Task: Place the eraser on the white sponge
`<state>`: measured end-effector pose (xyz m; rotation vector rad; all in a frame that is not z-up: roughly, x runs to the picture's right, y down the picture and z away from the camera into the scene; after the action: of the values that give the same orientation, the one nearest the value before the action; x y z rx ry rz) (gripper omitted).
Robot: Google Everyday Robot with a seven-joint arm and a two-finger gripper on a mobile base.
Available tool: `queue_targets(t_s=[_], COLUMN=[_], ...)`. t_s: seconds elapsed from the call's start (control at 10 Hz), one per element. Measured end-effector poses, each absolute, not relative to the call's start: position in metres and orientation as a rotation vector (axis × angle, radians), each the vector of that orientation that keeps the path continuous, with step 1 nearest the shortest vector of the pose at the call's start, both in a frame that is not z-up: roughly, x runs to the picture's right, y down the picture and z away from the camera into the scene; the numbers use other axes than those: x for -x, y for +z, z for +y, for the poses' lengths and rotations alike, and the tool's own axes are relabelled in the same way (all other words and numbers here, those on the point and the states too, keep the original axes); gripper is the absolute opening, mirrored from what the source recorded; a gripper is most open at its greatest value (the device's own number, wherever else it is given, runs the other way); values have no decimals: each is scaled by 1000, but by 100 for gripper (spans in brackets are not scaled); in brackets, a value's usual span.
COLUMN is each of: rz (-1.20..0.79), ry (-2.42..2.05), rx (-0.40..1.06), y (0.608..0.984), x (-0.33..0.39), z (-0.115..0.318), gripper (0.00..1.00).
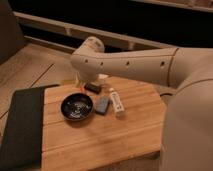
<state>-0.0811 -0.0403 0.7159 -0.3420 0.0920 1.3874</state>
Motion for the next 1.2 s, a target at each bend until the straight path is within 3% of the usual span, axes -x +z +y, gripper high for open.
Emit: queue_targets(t_s=[0.4, 0.7, 1.2], rz=[90, 147, 97], ry=[1374, 1343, 1332], rx=[342, 340, 352], y=[716, 750, 821], x=[84, 73, 41], z=[-39, -25, -61], gripper=[65, 65, 65])
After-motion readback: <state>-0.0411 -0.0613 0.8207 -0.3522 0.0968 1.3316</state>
